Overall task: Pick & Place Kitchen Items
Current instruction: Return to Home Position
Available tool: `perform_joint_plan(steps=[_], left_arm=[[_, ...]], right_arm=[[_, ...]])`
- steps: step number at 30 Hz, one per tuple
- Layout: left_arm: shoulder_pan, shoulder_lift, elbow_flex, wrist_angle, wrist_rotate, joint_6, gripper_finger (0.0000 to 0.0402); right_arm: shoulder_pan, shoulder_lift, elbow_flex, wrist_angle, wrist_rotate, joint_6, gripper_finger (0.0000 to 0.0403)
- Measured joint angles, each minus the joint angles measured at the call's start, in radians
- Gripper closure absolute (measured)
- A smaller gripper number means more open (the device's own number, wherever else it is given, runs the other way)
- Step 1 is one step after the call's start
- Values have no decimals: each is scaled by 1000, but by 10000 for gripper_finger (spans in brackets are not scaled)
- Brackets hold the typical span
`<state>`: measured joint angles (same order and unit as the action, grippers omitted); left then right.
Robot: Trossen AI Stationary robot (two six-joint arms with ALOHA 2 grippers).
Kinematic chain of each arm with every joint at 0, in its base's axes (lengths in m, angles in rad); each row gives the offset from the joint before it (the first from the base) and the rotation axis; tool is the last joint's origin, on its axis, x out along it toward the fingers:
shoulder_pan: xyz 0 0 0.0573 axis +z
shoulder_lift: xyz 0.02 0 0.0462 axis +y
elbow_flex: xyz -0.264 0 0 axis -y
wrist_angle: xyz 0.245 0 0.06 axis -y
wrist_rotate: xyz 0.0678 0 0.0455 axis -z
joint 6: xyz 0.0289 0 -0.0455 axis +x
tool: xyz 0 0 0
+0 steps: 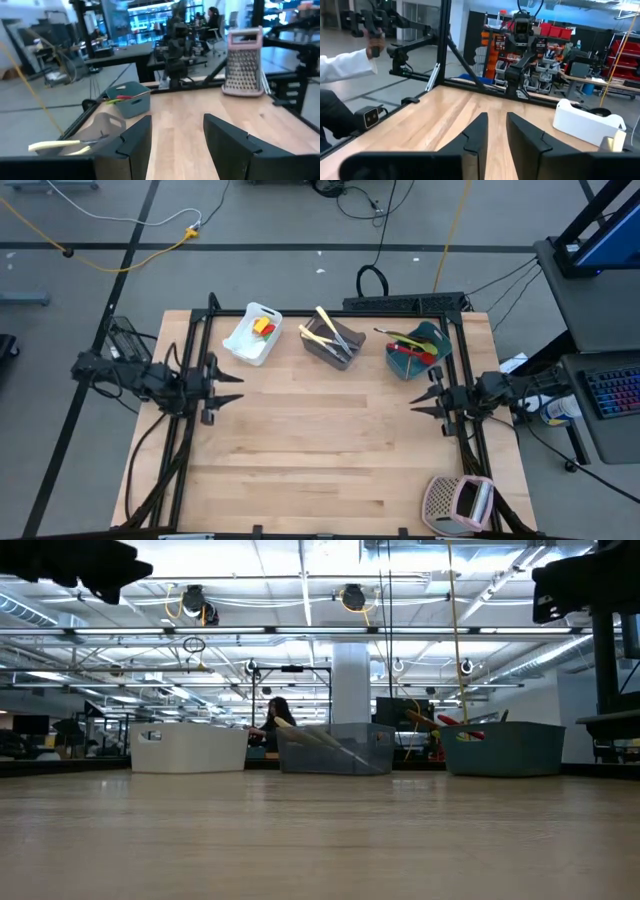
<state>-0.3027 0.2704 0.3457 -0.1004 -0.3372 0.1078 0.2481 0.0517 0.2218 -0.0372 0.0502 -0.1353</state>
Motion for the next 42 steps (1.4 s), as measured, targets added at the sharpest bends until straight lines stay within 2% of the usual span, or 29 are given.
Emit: perform_joint_plan(steps=[5, 14, 18, 23, 33, 39, 42], left_arm=[[0, -89, -65, 1, 54, 48, 218], [0, -199, -157, 60, 78, 99, 218], [0, -228, -226, 108, 98, 109, 218], [0, -254, -299, 181, 98, 123, 218], [0, -260, -312, 188, 93, 180, 218], [0, -260, -312, 175, 56, 141, 218], [0, -260, -312, 159, 78, 129, 218]], right_arm=[[0, -47, 0, -31, 0, -1, 360], [0, -48, -36, -37, -2, 17, 400], [0, -49, -82, 27, -1, 30, 398], [0, -49, -95, 26, -2, 21, 400], [0, -49, -97, -29, -3, 14, 402], [0, -49, -97, -45, -3, 25, 402], [0, -49, -96, -47, -3, 29, 402]])
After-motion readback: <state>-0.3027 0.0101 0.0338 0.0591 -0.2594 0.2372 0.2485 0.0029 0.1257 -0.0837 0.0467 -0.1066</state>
